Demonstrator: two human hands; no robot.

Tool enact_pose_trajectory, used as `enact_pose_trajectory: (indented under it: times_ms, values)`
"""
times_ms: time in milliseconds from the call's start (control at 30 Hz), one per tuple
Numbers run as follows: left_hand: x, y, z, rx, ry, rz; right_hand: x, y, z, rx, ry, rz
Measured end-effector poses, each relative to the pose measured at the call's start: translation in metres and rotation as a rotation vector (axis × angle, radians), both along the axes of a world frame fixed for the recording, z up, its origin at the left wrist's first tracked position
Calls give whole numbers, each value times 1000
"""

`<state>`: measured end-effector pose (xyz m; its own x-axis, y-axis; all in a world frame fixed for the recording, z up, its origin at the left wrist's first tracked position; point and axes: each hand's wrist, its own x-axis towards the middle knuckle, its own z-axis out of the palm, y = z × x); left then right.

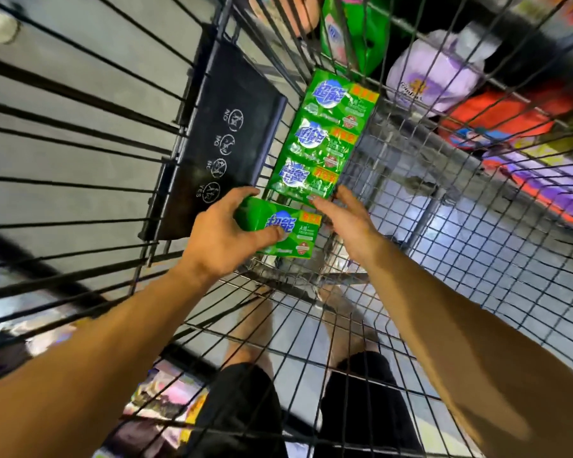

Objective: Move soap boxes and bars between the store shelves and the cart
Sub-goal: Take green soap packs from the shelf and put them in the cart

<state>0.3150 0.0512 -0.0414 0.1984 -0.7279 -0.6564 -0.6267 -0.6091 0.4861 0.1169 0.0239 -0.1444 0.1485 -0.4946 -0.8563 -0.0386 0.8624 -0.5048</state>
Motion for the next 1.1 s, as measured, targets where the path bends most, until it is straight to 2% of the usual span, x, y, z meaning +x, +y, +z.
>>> enact_pose_trajectory:
  times_ms: [133, 267, 500, 567, 767, 933, 1100]
  values:
    - [0, 1, 0, 17, 6, 15, 11, -2, 2, 93, -69, -208]
    - [1, 3, -2, 16, -4, 26, 14, 7, -5, 78, -142, -283]
    - [6, 10, -1, 29, 13, 70, 18, 0, -1, 135, -110, -313]
    - [11, 14, 0, 37, 15, 63, 25, -3, -1, 125, -18, -281]
    - [21, 24, 0, 44, 1, 30, 41, -16, -4, 59, 188, 35]
    - [26, 25, 1, 61, -1, 32, 33, -7, 0, 39, 227, 64]
    - [24, 26, 15, 74, -6, 13, 6, 2, 29, -24, 306, 71]
